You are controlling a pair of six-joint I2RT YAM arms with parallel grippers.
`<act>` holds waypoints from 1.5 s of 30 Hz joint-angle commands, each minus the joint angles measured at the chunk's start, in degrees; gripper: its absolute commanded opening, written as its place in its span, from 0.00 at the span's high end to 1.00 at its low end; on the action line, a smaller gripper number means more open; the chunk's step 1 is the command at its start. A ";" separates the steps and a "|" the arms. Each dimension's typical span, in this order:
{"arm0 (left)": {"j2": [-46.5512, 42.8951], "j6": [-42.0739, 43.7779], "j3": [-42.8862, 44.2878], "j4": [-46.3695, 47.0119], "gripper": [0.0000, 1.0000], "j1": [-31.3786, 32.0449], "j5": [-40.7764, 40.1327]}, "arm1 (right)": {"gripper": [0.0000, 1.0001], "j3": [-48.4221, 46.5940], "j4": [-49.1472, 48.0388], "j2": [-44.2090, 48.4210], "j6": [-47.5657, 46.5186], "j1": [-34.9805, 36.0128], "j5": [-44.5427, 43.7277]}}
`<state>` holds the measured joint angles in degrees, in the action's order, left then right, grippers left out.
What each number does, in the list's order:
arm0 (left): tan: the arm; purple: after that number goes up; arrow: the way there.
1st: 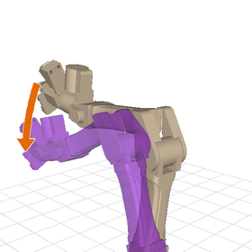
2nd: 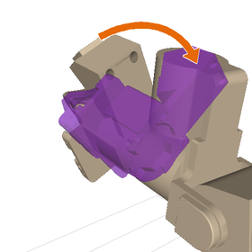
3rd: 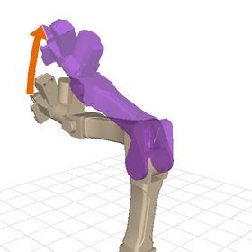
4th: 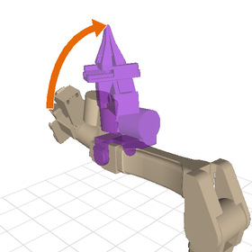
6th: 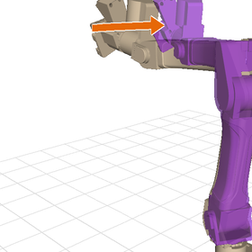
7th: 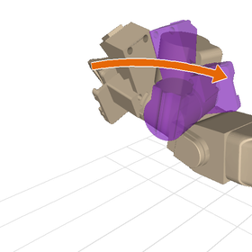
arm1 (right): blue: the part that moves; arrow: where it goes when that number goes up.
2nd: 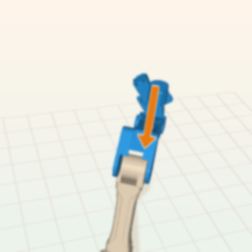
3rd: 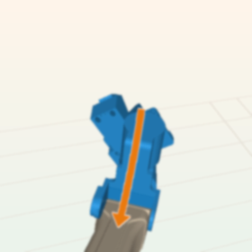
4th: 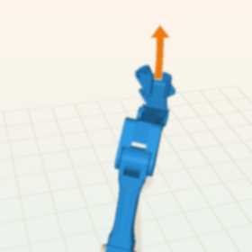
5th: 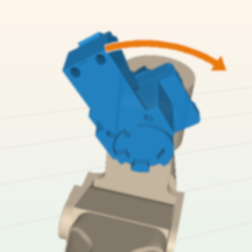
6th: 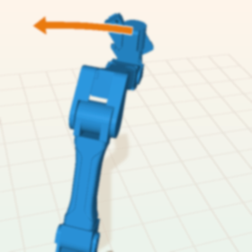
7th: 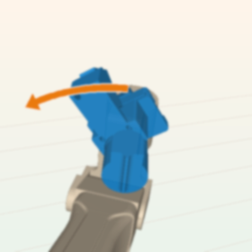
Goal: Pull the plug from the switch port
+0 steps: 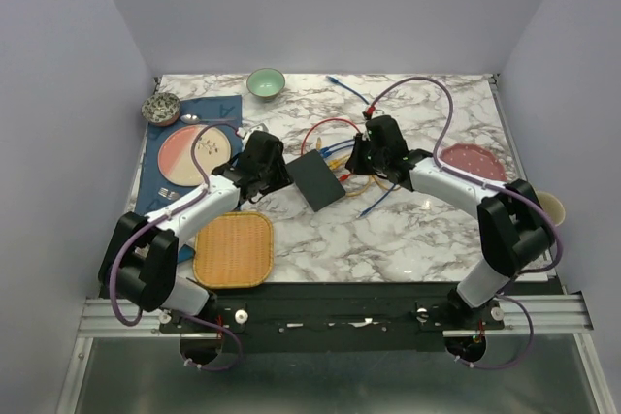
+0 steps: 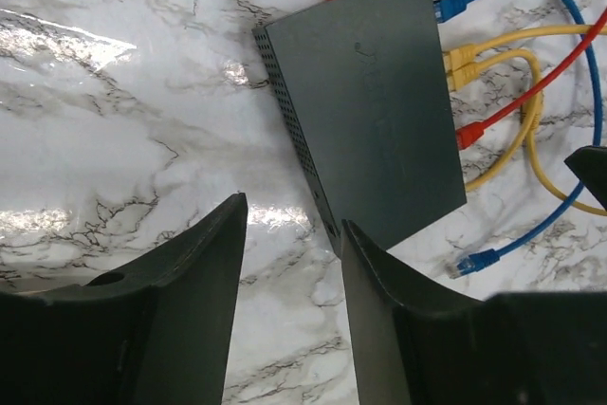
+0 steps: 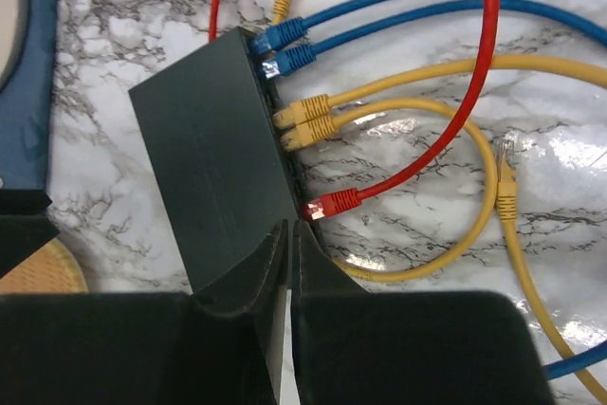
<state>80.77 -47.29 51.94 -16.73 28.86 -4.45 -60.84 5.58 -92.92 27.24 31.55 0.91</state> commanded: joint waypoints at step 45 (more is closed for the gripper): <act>25.68 3.69 31.74 -10.25 0.41 -3.63 -2.14 | 0.77 -13.60 12.17 -6.05 -0.96 12.75 -7.92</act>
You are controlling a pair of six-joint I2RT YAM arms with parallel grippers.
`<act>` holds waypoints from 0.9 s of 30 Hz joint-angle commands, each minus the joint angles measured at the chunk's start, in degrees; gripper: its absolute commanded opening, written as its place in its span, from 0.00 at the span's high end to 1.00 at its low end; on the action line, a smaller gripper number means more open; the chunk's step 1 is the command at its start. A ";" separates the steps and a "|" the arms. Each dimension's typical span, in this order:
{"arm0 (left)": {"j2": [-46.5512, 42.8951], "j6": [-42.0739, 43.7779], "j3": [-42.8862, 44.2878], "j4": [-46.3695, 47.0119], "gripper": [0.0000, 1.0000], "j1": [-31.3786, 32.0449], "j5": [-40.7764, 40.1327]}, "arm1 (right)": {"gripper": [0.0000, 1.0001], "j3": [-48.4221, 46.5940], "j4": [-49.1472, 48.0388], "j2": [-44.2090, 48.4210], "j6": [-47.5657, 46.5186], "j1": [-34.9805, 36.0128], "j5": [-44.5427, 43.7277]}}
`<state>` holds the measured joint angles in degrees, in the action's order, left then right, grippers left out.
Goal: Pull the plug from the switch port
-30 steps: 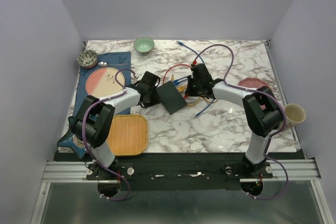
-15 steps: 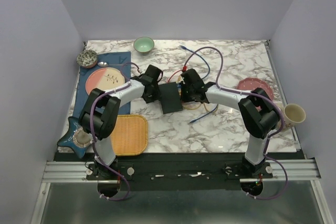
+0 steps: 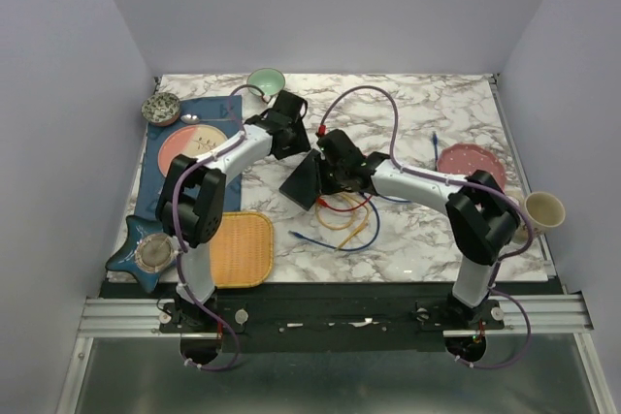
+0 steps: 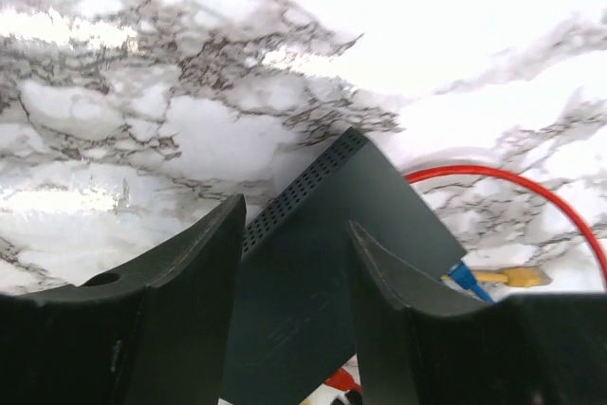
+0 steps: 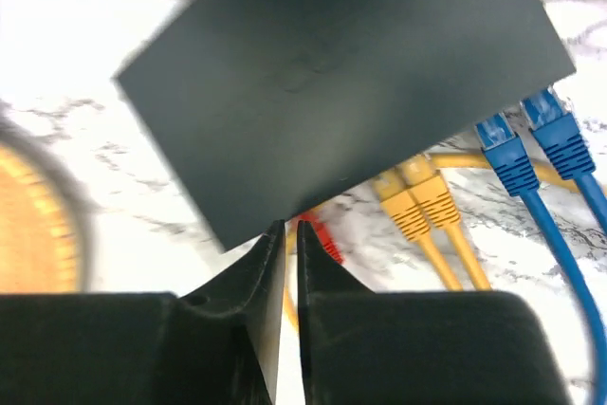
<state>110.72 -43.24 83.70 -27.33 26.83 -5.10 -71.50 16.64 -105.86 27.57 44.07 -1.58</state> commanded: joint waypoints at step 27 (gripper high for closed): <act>-23.54 -9.58 -33.78 4.39 0.53 5.25 -0.44 | 0.87 -17.54 9.28 -14.02 -1.03 -16.92 -4.83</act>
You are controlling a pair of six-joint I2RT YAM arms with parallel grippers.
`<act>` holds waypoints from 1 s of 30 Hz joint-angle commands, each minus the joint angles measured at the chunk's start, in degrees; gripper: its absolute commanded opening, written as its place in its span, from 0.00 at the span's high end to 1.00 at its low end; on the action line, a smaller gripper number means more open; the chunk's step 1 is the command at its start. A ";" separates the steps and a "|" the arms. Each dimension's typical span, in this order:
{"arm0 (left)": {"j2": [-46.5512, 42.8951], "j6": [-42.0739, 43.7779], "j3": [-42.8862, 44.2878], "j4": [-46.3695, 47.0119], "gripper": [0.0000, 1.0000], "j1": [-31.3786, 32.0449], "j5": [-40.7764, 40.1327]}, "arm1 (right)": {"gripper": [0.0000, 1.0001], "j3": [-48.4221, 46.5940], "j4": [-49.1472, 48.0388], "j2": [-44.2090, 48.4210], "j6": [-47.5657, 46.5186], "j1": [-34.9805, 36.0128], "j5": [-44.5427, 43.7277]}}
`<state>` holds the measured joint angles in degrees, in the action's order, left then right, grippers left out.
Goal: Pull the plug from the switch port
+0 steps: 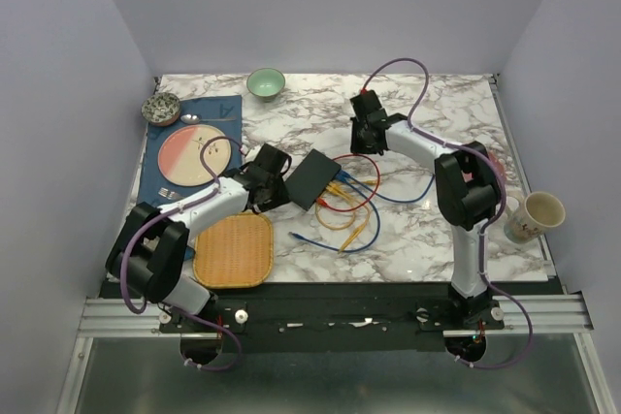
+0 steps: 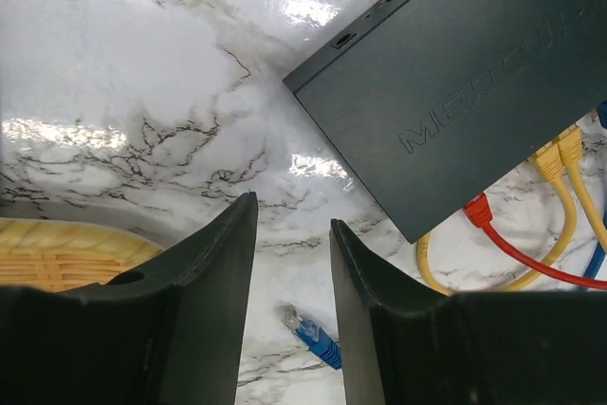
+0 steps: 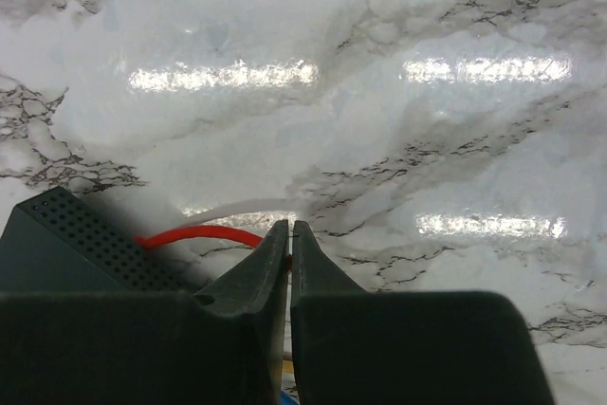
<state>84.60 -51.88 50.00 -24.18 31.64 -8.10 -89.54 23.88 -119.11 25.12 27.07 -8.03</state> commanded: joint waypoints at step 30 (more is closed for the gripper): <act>28.78 3.98 31.56 -3.93 0.50 -7.11 5.81 | 0.86 27.23 -8.06 15.22 6.70 3.17 9.71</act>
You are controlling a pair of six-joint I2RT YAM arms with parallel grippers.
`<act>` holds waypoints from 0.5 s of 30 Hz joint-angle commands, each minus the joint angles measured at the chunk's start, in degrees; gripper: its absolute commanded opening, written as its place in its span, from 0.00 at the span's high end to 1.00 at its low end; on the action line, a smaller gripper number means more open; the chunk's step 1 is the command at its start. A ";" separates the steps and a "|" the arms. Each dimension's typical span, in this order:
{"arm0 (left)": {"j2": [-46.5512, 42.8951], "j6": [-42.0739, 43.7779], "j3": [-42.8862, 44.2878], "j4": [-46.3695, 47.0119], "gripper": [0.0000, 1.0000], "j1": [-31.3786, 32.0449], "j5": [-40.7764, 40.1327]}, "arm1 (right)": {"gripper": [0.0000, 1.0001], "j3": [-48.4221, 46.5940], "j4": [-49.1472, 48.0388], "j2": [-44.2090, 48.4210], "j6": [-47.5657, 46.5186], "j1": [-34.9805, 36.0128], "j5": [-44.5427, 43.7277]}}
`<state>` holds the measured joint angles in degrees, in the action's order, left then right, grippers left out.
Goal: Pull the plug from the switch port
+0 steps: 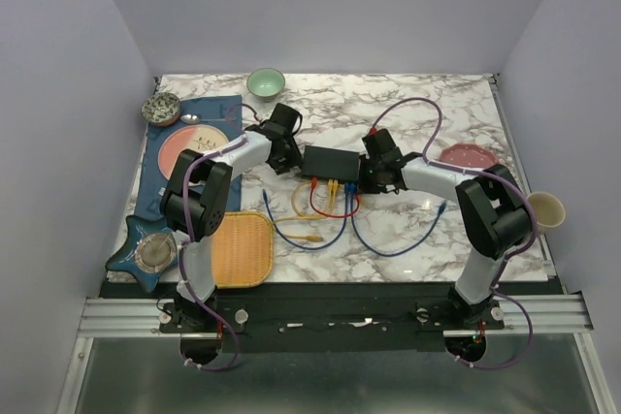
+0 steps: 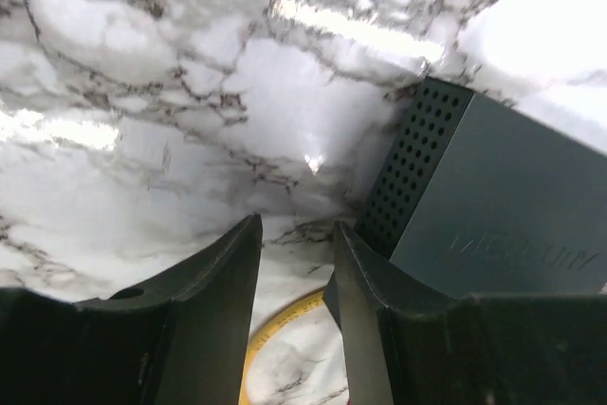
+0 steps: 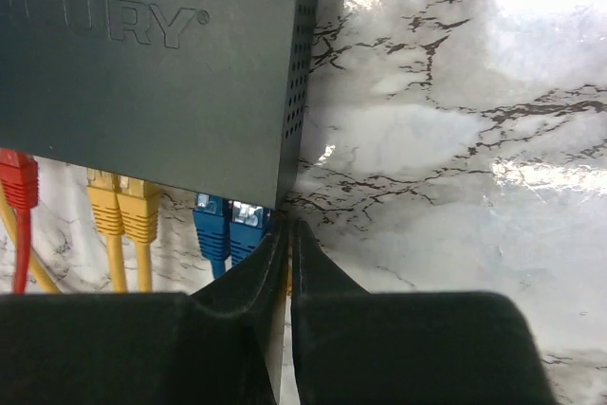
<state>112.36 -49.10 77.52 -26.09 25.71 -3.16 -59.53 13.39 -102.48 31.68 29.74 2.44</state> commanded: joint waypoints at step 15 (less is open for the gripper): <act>-6.72 0.76 -8.16 2.35 0.46 -2.07 1.04 | 0.83 -5.86 3.93 -1.49 -0.84 -0.29 0.28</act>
<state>104.22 -47.81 72.55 -25.34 23.57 -4.40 -63.79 16.27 -99.81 30.61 29.56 -0.99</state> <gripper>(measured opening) 0.547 0.184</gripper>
